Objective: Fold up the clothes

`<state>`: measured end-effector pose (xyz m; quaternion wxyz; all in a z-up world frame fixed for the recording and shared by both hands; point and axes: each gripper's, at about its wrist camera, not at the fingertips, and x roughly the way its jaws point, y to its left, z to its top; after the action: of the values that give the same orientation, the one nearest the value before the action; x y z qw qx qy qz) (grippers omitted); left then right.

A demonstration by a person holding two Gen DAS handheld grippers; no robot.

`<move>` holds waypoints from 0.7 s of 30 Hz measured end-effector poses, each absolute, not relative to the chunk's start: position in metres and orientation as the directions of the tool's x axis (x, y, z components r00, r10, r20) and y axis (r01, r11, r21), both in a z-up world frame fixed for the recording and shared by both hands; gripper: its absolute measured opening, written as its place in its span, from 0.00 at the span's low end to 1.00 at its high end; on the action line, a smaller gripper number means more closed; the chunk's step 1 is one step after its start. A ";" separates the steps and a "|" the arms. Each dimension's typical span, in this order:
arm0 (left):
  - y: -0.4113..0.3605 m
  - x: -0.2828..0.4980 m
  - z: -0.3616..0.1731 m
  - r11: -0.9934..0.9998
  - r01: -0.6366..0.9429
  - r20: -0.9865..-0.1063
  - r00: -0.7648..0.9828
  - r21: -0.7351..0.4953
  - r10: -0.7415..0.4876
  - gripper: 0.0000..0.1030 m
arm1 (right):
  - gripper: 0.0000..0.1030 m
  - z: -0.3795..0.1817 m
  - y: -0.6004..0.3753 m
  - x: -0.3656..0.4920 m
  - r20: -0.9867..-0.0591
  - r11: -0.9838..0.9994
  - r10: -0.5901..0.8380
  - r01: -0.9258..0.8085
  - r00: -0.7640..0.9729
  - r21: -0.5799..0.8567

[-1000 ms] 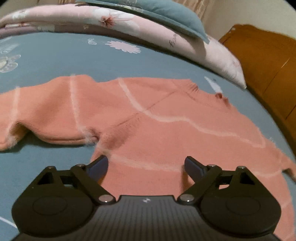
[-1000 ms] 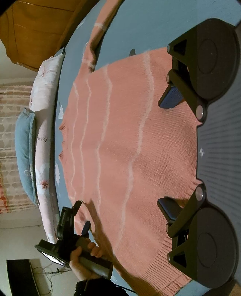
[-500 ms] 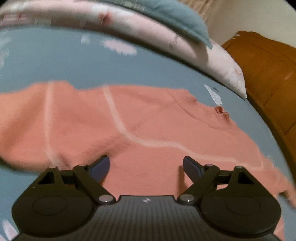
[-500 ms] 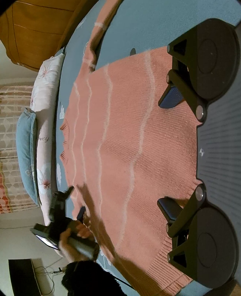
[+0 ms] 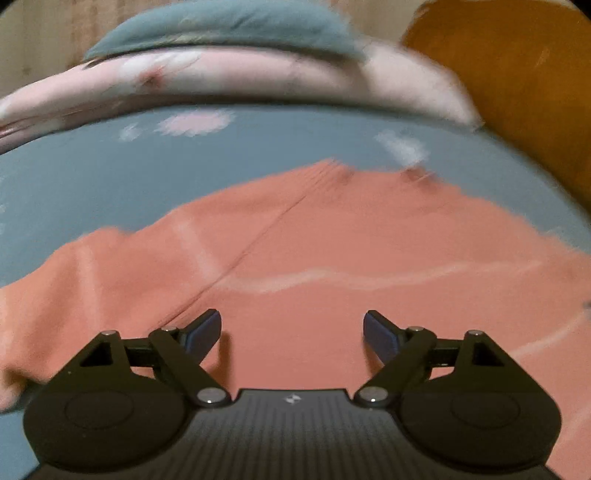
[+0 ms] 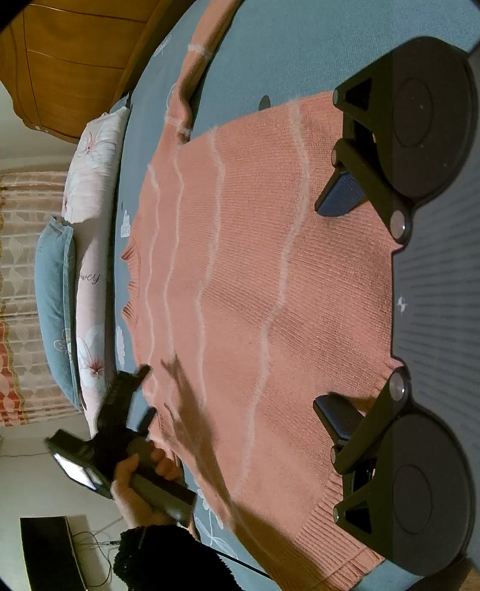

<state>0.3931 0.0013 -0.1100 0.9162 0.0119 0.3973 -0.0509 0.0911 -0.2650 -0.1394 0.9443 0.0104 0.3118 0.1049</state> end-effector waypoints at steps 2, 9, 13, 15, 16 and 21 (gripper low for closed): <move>0.017 0.395 -0.116 0.997 0.045 -0.770 0.633 -0.061 -0.076 0.82 | 1.00 -0.139 -0.265 0.091 -0.586 0.978 0.205 -0.191 0.784 0.086; 0.011 0.329 -0.063 0.983 0.179 -0.772 0.619 -0.041 -0.145 0.89 | 1.00 -0.139 -0.260 0.091 -0.590 0.980 0.190 -0.185 0.785 0.070; 0.006 0.285 -0.049 0.951 0.299 -0.739 0.624 -0.076 -0.255 0.92 | 1.00 -0.130 -0.259 0.094 -0.628 0.981 0.187 -0.181 0.756 0.074; 0.005 0.267 -0.052 0.937 0.342 -0.714 0.637 -0.074 -0.289 0.94 | 1.00 -0.121 -0.258 0.097 -0.660 0.980 0.190 -0.180 0.727 0.084; 0.005 0.262 -0.056 0.933 0.354 -0.709 0.640 -0.067 -0.294 0.94 | 1.00 -0.113 -0.262 0.099 -0.660 0.976 0.215 -0.186 0.720 0.114; 0.010 0.274 -0.097 0.945 0.325 -0.749 0.615 -0.045 -0.247 0.93 | 1.00 -0.056 -0.286 0.128 -0.622 0.967 0.251 -0.170 0.742 0.188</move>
<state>0.2738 0.0101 -0.0973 0.8973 0.0477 0.4091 -0.1592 0.1282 -0.2858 -0.0563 0.9313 0.0596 0.3410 0.1131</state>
